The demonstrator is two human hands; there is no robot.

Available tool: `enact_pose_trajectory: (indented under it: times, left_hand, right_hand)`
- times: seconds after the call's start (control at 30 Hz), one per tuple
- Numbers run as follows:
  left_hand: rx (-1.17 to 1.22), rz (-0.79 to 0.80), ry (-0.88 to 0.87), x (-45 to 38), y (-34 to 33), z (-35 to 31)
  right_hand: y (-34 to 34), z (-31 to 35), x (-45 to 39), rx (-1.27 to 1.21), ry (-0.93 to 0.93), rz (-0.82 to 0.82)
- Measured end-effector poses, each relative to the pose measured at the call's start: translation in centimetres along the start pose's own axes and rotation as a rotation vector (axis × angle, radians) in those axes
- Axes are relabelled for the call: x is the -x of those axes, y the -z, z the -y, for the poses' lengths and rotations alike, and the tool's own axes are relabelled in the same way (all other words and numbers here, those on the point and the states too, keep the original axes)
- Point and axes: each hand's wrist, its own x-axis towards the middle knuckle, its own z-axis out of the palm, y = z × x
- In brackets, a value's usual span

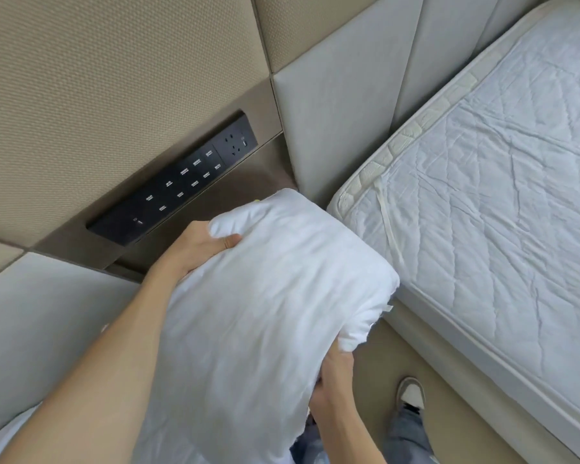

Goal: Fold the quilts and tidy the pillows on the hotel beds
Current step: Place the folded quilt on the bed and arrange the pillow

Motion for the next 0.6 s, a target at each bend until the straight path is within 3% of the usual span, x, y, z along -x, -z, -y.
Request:
enact_pose_trajectory:
  times: [0.2, 0.33, 0.47, 0.6]
  left_hand:
    - [-0.118, -0.008, 0.01, -3.7, -1.5, 12.3]
    - [-0.178, -0.093, 0.041, -5.3, -3.3, 17.3]
    - [-0.179, -0.171, -0.05, -5.6, -3.6, 16.3]
    - [-0.055, -0.165, -0.231, -4.1, -5.7, 10.9]
  right_hand:
    - [-0.4, -12.2, -5.1, 0.048, 0.012, 0.016]
    - [0.4, -15.0, -7.3, 0.041, 0.074, 0.017]
    - [1.1, -12.9, -6.2, 0.129, 0.121, 0.053]
    - [2.1, -8.2, -4.2, 0.156, 0.127, -0.126]
